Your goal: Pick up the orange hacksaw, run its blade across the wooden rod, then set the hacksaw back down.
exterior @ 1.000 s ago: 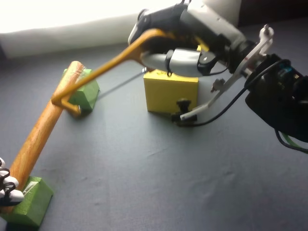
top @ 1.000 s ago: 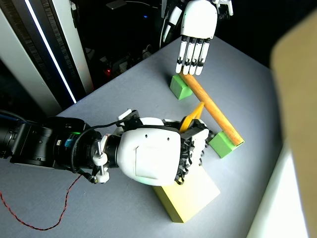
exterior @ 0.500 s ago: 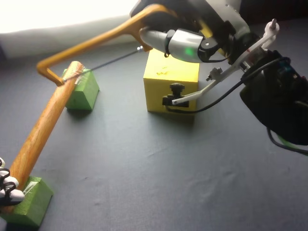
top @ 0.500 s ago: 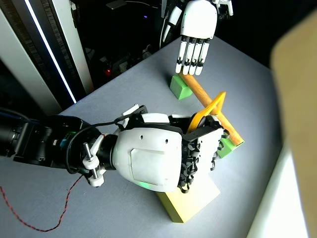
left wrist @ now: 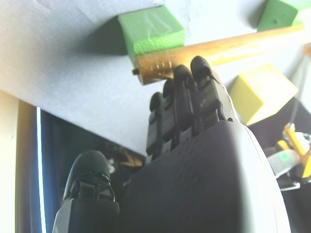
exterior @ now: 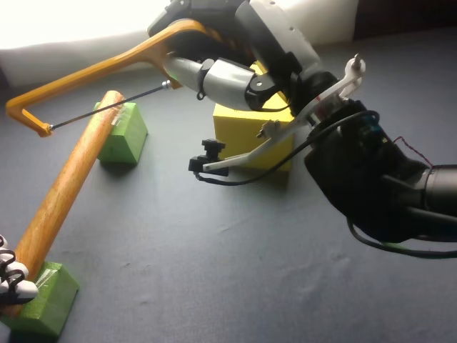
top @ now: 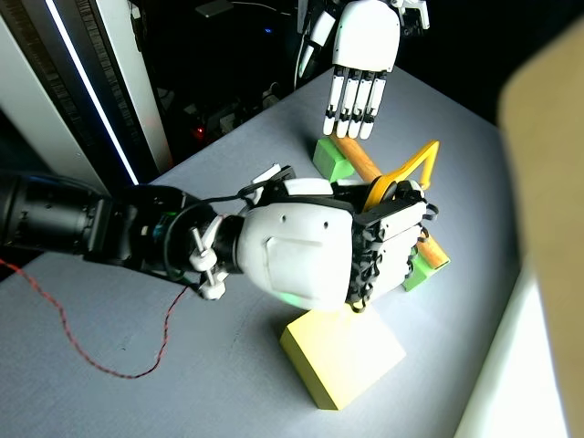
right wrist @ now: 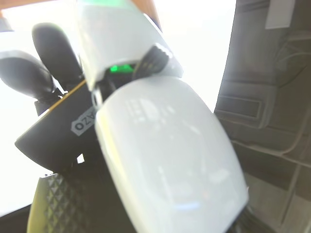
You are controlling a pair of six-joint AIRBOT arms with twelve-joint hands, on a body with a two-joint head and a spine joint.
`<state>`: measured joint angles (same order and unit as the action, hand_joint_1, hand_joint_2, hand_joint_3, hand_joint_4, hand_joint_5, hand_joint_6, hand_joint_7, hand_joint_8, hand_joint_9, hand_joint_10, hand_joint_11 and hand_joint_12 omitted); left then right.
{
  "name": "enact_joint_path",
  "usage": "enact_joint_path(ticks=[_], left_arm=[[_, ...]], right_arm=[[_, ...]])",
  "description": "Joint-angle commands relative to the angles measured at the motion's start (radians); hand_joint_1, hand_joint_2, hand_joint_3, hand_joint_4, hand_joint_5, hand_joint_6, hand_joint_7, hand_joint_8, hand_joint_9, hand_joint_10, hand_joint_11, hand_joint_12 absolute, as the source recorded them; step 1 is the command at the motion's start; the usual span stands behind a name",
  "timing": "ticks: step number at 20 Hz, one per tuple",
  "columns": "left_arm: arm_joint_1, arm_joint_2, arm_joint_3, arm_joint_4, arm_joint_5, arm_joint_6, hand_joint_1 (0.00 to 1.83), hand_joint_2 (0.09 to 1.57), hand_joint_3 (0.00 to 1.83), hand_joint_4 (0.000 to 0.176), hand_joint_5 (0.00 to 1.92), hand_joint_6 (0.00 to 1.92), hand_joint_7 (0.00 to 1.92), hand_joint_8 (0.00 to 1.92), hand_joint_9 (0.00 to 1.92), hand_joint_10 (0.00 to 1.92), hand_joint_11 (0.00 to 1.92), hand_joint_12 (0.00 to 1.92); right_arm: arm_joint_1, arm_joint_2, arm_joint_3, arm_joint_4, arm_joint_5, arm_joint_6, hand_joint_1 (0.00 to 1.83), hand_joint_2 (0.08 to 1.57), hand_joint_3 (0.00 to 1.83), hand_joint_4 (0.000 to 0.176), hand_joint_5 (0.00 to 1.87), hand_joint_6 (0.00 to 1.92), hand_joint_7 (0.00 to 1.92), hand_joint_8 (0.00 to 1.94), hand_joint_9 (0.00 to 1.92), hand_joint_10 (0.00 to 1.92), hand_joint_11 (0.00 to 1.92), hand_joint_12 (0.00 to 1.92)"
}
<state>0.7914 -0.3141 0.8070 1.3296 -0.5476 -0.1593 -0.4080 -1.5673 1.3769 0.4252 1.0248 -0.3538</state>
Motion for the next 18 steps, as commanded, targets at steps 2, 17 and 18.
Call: enact_joint_path(ticks=[2, 17, 18], left_arm=[[-0.010, -0.001, 0.000, -0.020, -0.014, -0.003, 0.05, 1.28, 0.00, 0.000, 0.14, 0.00, 0.20, 0.00, 0.17, 0.00, 0.00, 0.34], [-0.010, -0.001, -0.002, -0.020, -0.014, -0.003, 0.08, 1.28, 0.00, 0.000, 0.15, 0.00, 0.21, 0.00, 0.19, 0.00, 0.00, 0.45], [-0.010, -0.001, -0.002, -0.020, -0.013, -0.003, 0.08, 1.28, 0.00, 0.000, 0.15, 0.00, 0.21, 0.00, 0.19, 0.00, 0.00, 0.45]], right_arm=[[0.004, -0.006, -0.001, -0.029, 0.110, 0.006, 1.38, 1.12, 0.00, 0.000, 0.93, 0.80, 0.96, 1.08, 0.96, 1.36, 0.85, 1.54], [-0.026, -0.036, -0.019, -0.029, 0.035, 0.006, 1.37, 1.14, 0.00, 0.000, 0.85, 0.95, 0.93, 1.08, 0.93, 1.35, 0.87, 1.46], [-0.026, -0.039, -0.021, -0.028, 0.029, 0.006, 1.37, 1.14, 0.00, 0.000, 0.85, 0.95, 0.93, 1.08, 0.93, 1.35, 0.87, 1.46]])
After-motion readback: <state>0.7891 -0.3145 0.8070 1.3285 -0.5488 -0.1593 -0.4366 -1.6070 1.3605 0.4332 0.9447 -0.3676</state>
